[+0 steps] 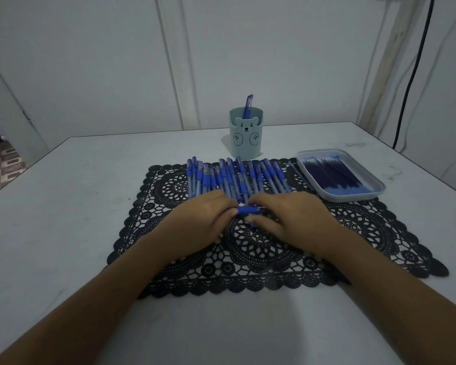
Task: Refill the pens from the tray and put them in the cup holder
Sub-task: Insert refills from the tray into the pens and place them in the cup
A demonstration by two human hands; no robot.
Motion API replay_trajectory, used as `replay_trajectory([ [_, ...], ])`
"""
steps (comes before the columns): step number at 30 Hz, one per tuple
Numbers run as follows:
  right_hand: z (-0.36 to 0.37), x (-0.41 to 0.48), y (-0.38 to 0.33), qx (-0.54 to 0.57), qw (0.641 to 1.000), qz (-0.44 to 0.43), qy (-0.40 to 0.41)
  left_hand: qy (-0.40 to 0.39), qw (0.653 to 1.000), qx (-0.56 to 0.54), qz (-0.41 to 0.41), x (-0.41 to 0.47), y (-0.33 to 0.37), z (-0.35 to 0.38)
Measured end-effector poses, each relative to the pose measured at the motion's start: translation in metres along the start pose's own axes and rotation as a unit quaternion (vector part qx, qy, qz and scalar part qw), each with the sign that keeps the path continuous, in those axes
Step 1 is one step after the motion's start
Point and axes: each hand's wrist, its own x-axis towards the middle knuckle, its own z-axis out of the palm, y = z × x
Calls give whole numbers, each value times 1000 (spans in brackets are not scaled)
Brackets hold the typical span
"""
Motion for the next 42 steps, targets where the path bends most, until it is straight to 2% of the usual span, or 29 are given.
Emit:
replay_trajectory([
  [4, -8, 0, 6, 95, 986, 127, -40, -6, 996, -10, -91, 0, -7, -1],
  [10, -3, 0, 10, 35, 985, 122, -115, 14, 992, -29, -124, 0, -10, 1],
  [11, -2, 0, 10, 9, 985, 136, -108, 19, 992, -29, -123, 0, -10, 1],
  [13, -3, 0, 8, 3, 986, 163, -39, 31, 992, -28, -118, 0, -9, 2],
  [15, -5, 2, 4, 88, 979, 178, 34, 43, 993, -27, -108, 0, -7, 3],
  [18, -7, 5, -6, 226, 951, 212, 8, 54, 997, -2, -58, -1, 0, 3],
  [22, -6, 5, -8, 295, 932, 207, -26, 60, 998, 20, -7, -3, 6, 1],
  [24, -7, 4, -6, 323, 926, 194, -24, 51, 999, -6, 0, -2, 6, -1],
  [30, -9, 2, -5, 319, 936, 150, 1, -6, 990, -128, -51, 2, 5, -6],
  [33, -10, 2, -6, 328, 930, 166, 18, 2, 992, -114, -54, 1, 3, -6],
  [37, -12, 2, -4, 312, 936, 162, -16, 7, 996, -74, -52, 0, -1, -5],
  [42, -13, 2, -5, 339, 923, 180, -16, 15, 997, -55, -61, 0, -4, -5],
])
